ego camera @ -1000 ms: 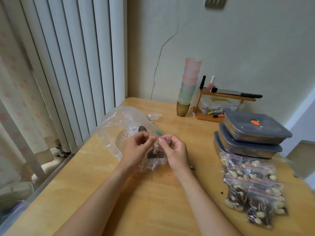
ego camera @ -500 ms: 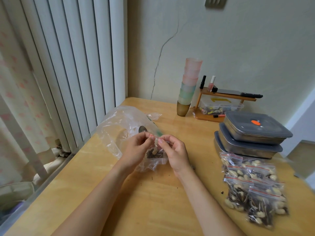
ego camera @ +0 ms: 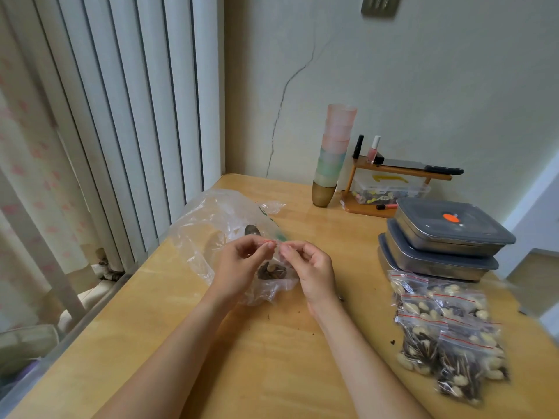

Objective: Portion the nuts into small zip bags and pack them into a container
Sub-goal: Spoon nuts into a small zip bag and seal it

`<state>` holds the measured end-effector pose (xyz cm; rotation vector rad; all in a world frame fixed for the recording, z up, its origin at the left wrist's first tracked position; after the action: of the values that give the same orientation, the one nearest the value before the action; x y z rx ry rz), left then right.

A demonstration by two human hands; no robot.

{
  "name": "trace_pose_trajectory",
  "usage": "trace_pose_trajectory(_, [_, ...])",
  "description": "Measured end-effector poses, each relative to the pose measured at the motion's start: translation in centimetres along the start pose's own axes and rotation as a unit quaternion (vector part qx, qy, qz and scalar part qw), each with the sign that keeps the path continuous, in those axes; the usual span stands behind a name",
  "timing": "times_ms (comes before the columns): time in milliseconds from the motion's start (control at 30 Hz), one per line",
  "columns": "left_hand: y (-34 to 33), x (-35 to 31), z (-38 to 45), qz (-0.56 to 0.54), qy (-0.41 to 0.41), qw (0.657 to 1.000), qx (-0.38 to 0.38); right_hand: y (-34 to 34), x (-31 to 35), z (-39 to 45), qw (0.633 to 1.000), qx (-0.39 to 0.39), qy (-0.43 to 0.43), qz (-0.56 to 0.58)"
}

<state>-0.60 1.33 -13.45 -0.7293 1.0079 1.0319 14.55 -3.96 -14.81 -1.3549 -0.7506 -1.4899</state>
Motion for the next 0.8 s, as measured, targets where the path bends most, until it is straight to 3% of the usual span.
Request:
trace_pose_trajectory(467, [0.4,-0.4,-0.1,-0.01,-0.008,1.0,-0.029,0.3,-0.1,0.3,0.995,-0.071,0.031,-0.063])
trace_pose_trajectory(633, [1.6,-0.7,0.5,-0.009,0.006,0.994,-0.109,1.5,0.6,0.7,0.994,-0.086,0.035,-0.063])
trace_pose_trajectory(800, [-0.4,-3.7,-0.1,0.022,0.015,0.999,-0.042,-0.1,2.5,0.3,0.996,-0.035,0.041,-0.065])
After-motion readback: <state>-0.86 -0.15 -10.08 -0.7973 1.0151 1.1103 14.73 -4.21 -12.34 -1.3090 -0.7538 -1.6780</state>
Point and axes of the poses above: each hand's wrist, its own z-axis towards the middle knuckle, its own y-axis out of the back of the hand, x = y × z, the point moved 2 cm from there along z, towards the middle knuckle, and after that the axes turned 3 degrees about -y, right-handed, at the moved point
